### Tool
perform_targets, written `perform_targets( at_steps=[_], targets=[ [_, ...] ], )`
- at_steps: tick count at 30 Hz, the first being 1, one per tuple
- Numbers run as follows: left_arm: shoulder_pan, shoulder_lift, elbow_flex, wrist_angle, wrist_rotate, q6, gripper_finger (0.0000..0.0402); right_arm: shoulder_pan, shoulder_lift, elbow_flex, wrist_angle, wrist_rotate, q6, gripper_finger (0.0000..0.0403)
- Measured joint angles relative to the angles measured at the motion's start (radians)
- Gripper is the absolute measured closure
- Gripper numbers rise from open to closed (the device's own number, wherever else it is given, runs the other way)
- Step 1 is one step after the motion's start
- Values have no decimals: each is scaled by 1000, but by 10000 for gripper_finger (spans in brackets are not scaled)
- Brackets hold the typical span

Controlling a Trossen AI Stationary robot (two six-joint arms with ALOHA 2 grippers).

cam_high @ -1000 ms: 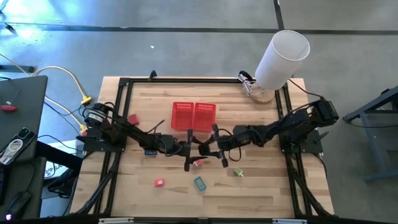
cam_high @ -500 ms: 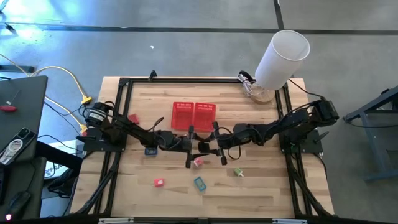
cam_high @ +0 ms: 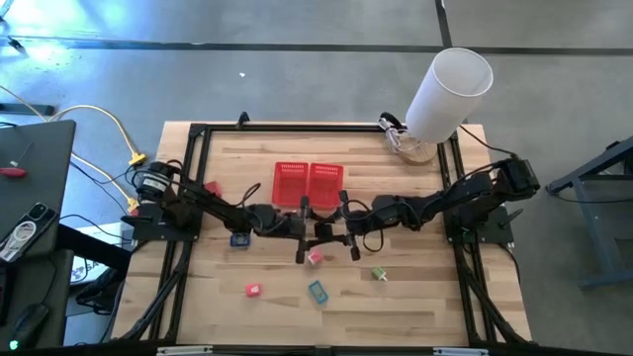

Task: Pick & Place Office items
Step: Put the black digital clock into the right red bin

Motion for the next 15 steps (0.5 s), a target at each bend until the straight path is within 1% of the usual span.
perform_targets(
  at_steps=[4, 9, 11, 13, 15],
  targets=[
    [2, 0, 0, -1, 0, 3, 255, 0, 0, 0, -15, 0, 9, 241],
    [3, 0, 0, -15, -1, 3, 255, 1, 0, 0, -20, 2, 17, 227],
    [3, 0, 1, -33, -5, 3, 255, 3, 0, 0, -24, 3, 59, 224],
    [3, 0, 3, -58, -30, 20, 255, 9, 0, 0, -31, 16, 96, 219],
    [-5, 0, 5, -89, -87, 56, 255, 15, -14, 0, -63, 34, 123, 213]
  ],
)
